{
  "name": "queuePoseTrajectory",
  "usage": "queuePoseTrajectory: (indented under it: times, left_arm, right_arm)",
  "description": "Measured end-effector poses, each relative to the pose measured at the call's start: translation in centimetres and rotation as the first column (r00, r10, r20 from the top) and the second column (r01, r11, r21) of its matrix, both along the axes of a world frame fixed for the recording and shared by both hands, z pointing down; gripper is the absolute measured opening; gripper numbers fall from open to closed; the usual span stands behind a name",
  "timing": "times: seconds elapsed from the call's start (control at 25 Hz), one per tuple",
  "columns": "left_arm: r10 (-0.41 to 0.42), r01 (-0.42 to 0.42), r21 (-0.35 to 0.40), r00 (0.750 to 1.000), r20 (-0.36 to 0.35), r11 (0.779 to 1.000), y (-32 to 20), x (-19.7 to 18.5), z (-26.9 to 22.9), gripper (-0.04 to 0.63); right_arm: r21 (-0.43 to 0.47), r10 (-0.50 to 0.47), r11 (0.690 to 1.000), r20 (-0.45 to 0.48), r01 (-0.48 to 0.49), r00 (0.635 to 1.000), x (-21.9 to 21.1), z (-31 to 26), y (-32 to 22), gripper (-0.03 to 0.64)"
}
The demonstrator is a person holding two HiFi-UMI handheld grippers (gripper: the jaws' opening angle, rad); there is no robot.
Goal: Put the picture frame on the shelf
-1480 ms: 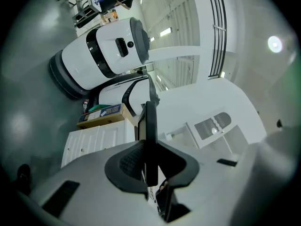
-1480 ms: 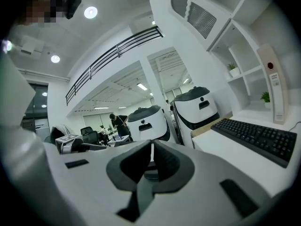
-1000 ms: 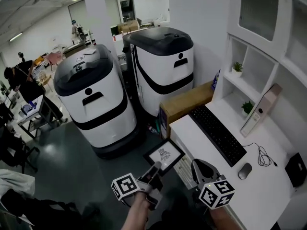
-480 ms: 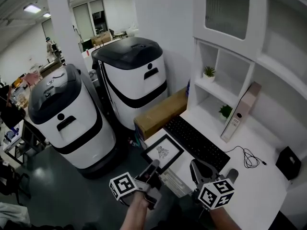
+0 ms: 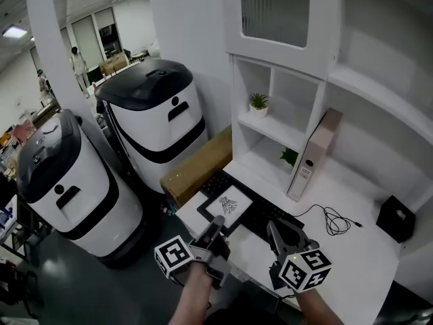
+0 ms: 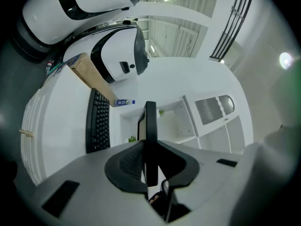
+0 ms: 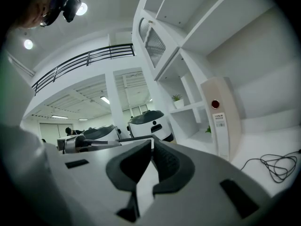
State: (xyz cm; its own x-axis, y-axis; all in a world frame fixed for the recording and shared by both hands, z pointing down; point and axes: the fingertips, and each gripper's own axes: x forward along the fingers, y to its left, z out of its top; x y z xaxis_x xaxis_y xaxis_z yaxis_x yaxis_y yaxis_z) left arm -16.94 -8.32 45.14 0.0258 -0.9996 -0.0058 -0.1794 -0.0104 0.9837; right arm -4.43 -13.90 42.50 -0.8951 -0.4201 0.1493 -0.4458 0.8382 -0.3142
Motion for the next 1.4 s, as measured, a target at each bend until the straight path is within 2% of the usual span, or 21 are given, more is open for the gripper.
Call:
queuePoseTrajectory:
  times: [0.28,0.4,0.8,1.4]
  left_arm:
    - [0.075,-0.075,0.034,0.997,0.002,0.997,-5.8,1.4,-1.9,0.066]
    - [0.106,-0.107,0.047,0.994,0.016,0.993,-8.0,1.2,-2.7,0.066]
    - [0.184,-0.183,0.097,0.983,0.0,0.978,-12.6,-0.8,-5.8,0.066]
    - [0.229,-0.225,0.167,0.974,-0.004,0.96,-17.7,-2.0,-9.2,0.066]
  right_arm:
    - [0.014,0.091,0.996,-0.007,-0.091,0.996,1.6,0.3,-2.9,0.003]
    - [0.014,0.128,0.992,-0.008,-0.128,0.992,1.6,0.2,-3.7,0.003]
    - [0.018,0.249,0.968,0.001,-0.249,0.968,0.7,-1.0,-5.9,0.003]
    - [0.036,0.381,0.924,0.019,-0.381,0.925,0.9,-2.8,-7.7,0.002]
